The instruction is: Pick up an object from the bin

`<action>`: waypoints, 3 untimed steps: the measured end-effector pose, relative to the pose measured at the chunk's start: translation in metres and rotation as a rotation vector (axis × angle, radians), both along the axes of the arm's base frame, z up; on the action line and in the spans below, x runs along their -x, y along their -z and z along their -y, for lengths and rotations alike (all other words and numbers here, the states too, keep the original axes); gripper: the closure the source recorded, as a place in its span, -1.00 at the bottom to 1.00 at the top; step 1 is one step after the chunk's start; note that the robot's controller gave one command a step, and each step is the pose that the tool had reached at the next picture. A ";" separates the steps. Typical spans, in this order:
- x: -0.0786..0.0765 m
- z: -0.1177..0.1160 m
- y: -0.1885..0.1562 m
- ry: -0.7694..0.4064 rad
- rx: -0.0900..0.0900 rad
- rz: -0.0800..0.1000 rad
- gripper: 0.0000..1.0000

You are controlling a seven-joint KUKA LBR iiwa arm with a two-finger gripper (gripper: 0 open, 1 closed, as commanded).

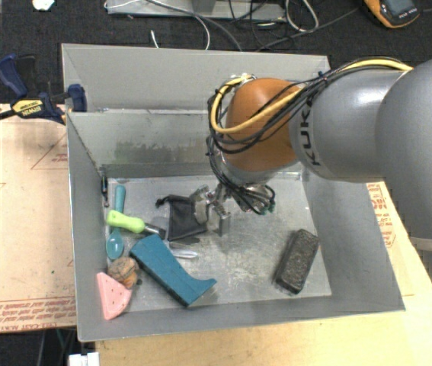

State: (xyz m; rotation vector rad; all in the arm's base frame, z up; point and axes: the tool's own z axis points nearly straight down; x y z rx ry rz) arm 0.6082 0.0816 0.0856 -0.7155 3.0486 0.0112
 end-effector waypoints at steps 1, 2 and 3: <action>0.001 -0.005 0.009 0.023 0.001 0.006 1.00; 0.005 -0.004 -0.007 0.053 -0.003 0.004 1.00; 0.015 -0.035 0.011 0.276 -0.005 0.008 1.00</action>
Offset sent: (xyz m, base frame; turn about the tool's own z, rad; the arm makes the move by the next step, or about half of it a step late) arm -0.0060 0.0023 0.0137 0.0723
